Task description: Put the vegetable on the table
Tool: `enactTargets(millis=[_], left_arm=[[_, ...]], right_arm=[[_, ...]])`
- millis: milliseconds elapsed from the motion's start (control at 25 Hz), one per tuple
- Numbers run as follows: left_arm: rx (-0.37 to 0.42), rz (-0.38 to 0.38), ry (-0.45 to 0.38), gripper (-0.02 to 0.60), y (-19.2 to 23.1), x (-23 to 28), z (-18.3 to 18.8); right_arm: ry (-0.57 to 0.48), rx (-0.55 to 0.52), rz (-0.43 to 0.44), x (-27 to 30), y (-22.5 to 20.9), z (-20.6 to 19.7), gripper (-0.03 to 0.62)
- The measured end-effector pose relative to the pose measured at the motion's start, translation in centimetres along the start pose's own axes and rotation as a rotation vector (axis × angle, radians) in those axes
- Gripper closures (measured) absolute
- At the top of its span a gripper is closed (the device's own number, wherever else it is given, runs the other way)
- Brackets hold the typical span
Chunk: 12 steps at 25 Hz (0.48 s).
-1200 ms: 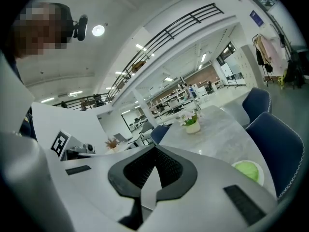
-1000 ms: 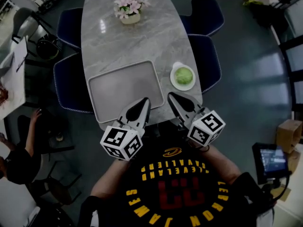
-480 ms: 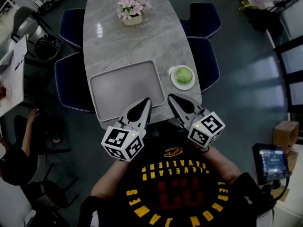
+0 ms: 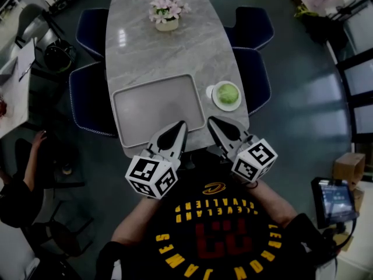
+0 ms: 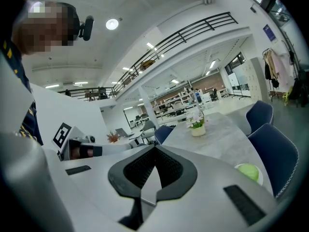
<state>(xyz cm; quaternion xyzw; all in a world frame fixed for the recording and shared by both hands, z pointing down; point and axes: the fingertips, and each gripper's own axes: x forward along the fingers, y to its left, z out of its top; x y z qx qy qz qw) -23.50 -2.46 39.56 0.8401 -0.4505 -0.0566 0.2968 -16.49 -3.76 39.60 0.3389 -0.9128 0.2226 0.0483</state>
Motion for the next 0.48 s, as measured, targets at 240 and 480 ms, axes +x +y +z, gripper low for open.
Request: enactTargets(millis=[240, 480], left_arm=[[0.012, 0.006, 0.009, 0.581, 0.7, 0.0, 0.0], [0.023, 0.025, 0.023, 0.581, 0.7, 1.8, 0.1]], right_arm=[[-0.004, 0.016, 0.003, 0.6, 0.0, -0.6, 0.591], [-0.006, 0.011, 0.021, 1.0, -1.5, 0.0, 0.591]])
